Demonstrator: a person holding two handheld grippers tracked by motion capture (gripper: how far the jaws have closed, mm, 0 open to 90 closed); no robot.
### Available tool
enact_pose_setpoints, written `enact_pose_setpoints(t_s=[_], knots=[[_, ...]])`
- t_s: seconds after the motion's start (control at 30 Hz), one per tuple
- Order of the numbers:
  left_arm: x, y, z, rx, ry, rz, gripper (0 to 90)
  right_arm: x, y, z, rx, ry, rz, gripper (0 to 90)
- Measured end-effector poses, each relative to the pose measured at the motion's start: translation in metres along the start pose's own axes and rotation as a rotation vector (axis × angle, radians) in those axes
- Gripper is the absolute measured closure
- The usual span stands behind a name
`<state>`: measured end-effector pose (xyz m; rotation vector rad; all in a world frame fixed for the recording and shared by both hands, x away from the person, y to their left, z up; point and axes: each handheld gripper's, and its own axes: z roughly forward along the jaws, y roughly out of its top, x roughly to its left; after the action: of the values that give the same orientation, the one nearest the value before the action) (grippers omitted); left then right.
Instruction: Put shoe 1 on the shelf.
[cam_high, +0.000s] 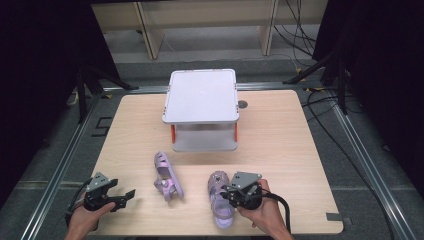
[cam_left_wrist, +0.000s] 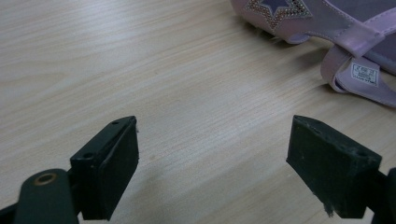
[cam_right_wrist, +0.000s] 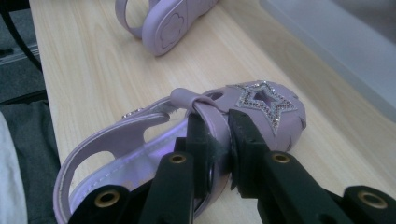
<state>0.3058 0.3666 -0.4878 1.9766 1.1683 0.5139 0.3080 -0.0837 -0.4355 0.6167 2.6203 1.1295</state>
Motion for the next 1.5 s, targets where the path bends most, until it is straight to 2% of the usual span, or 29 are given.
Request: enact_pose_setpoints(t_s=[0.1,0.17,0.3,0.33,0.4,0.5,0.53,0.57,0.7,0.73,0.77,0.8,0.93,1.0,1.07,1.17,1.23,1.27,1.3,1.37,1.4,1.43,1.47,1.5], knots=[[-0.001,-0.001,0.000,-0.013,-0.006,-0.016,16.0,-0.004,0.004,0.001,0.006,0.024,0.026,79.7],[-0.002,-0.001,0.000,-0.016,-0.002,-0.034,16.0,-0.007,0.008,0.000,0.010,0.034,0.027,79.7],[-0.001,-0.001,0.001,-0.016,-0.006,-0.020,16.0,-0.013,0.016,-0.003,0.020,0.057,0.045,79.8],[-0.001,-0.001,0.000,-0.016,-0.006,-0.023,16.0,-0.018,0.022,-0.006,0.020,0.076,0.051,79.8],[-0.001,-0.001,0.000,-0.015,-0.004,-0.034,16.0,-0.019,0.026,-0.007,0.017,0.084,0.052,79.7],[0.000,-0.001,0.001,-0.011,-0.006,-0.029,16.0,-0.025,0.038,-0.013,0.010,0.097,0.052,79.7],[0.000,-0.001,0.001,-0.022,-0.012,-0.015,16.1,-0.027,0.042,-0.015,0.010,0.106,0.050,79.7],[-0.001,-0.001,0.000,-0.011,-0.002,-0.033,16.0,-0.028,0.046,-0.017,0.010,0.111,0.055,79.7],[0.000,-0.001,-0.001,-0.014,-0.002,-0.023,16.0,-0.039,0.066,-0.025,0.005,0.155,0.064,79.7],[0.000,-0.001,-0.001,-0.014,-0.002,-0.023,16.0,-0.039,0.070,-0.027,0.022,0.163,0.088,79.7],[0.000,-0.001,0.000,-0.015,-0.002,-0.026,16.0,-0.039,0.070,-0.027,0.022,0.163,0.088,79.7],[0.000,-0.001,0.000,-0.012,-0.001,-0.030,16.0,-0.044,0.078,-0.029,0.019,0.164,0.059,79.7],[-0.001,-0.001,0.000,-0.007,-0.002,-0.031,16.1,-0.046,0.090,-0.034,0.017,0.158,0.054,79.7],[0.000,-0.001,0.000,-0.009,-0.007,-0.016,16.0,-0.049,0.099,-0.038,0.015,0.148,0.030,79.7],[-0.001,-0.001,-0.001,-0.007,-0.001,-0.031,16.0,-0.050,0.107,-0.041,0.022,0.159,0.044,79.8],[0.000,-0.001,-0.001,-0.012,-0.002,-0.023,16.1,-0.054,0.123,-0.046,0.011,0.161,0.029,79.8],[0.000,-0.001,0.000,-0.012,-0.002,-0.023,16.0,-0.054,0.131,-0.050,0.013,0.159,0.044,79.7],[0.000,-0.001,0.000,-0.011,-0.004,-0.026,16.0,-0.056,0.135,-0.050,0.002,0.156,0.020,79.8],[0.000,-0.001,0.000,-0.010,-0.007,-0.018,16.0,-0.056,0.135,-0.050,0.002,0.156,0.020,79.8],[-0.001,-0.001,0.000,-0.010,-0.003,-0.025,16.0,-0.057,0.145,-0.054,0.001,0.156,0.044,79.8],[-0.001,-0.001,0.000,-0.009,-0.004,-0.030,16.0,-0.059,0.149,-0.055,-0.009,0.149,0.013,79.8],[-0.001,-0.001,0.000,-0.009,-0.007,-0.027,16.0,-0.059,0.152,-0.056,-0.004,0.152,0.036,79.8],[-0.001,-0.002,0.000,-0.005,-0.006,-0.027,16.1,-0.061,0.155,-0.056,-0.014,0.148,0.017,79.8],[-0.001,-0.002,0.000,-0.005,-0.006,-0.027,16.1,-0.061,0.155,-0.056,-0.014,0.148,0.017,79.8]])
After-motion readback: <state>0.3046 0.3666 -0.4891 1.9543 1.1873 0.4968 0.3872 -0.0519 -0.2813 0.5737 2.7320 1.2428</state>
